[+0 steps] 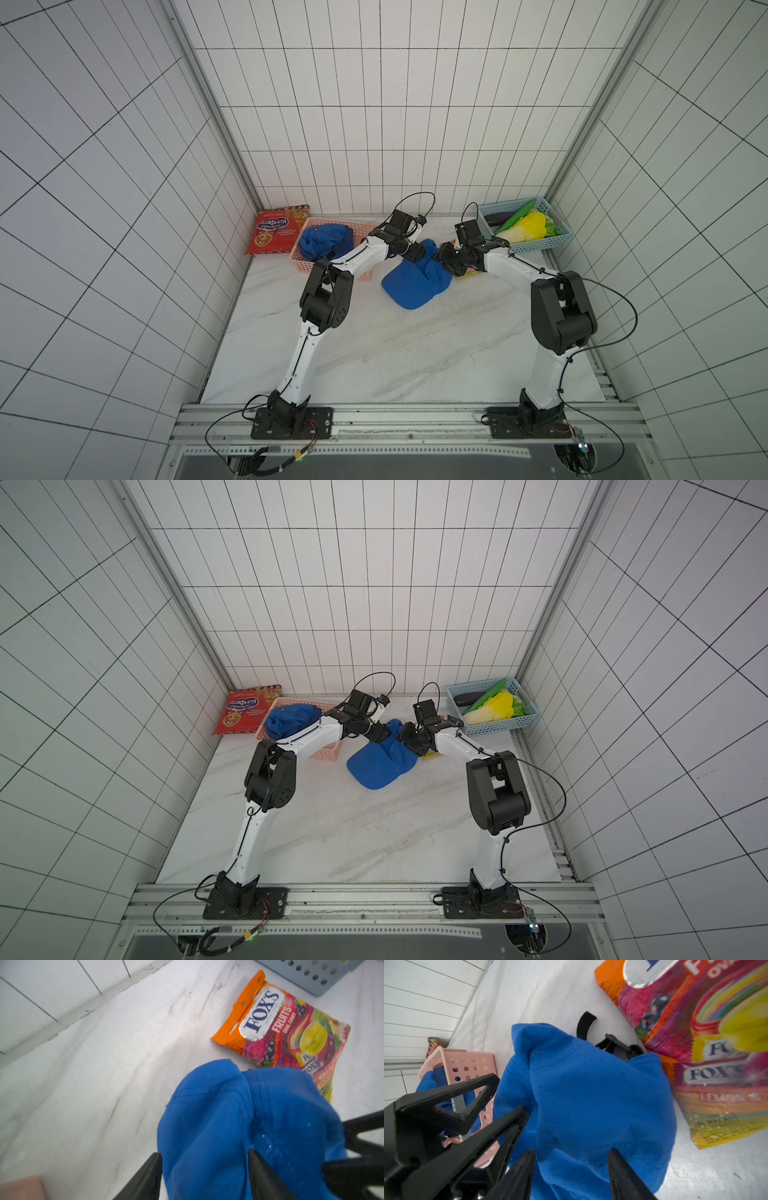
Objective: Turn the baseball cap inside out
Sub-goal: Smooth out the baseball cap at the center of the board.
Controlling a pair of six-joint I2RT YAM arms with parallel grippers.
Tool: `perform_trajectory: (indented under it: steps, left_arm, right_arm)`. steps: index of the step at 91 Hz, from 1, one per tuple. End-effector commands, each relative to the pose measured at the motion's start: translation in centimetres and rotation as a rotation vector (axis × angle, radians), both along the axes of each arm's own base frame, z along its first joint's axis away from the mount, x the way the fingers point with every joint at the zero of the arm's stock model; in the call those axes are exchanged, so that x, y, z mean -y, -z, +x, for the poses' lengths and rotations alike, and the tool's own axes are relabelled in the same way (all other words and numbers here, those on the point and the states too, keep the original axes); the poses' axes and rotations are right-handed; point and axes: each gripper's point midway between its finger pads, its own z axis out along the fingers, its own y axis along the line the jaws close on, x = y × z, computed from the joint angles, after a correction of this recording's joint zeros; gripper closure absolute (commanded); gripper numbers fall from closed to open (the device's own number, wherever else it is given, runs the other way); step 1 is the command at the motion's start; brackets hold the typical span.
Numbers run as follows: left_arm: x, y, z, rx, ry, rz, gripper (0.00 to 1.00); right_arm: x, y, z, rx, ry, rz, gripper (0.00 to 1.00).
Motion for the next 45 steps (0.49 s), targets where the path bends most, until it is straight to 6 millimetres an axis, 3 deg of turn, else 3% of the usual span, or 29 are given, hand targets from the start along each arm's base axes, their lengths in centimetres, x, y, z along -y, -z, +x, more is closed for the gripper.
perform_trajectory:
  steps: [1, 10, 15, 31, 45]
  left_arm:
    - [0.5, -0.4, 0.4, 0.019, 0.008, -0.021, 0.68]
    - [-0.1, -1.4, 0.7, 0.007, -0.042, -0.064, 0.93]
    - [-1.1, -2.3, 0.9, -0.014, -0.074, -0.108, 1.0]
    - [-4.0, -6.4, 0.8, -0.212, -0.123, -0.463, 1.0]
    - [-6.7, -7.7, 0.7, -0.37, -0.156, -0.725, 1.0]
  right_arm:
    - [-0.3, 0.2, 0.9, 0.0, -0.014, 0.004, 0.66]
    - [-0.2, 0.2, 1.0, 0.009, -0.036, -0.011, 0.91]
    - [0.1, -0.2, 1.1, 0.025, -0.047, -0.021, 1.0]
    - [1.4, -2.0, 0.9, 0.086, -0.11, -0.001, 1.0]
    - [2.4, -3.6, 0.3, 0.139, -0.175, 0.074, 1.0]
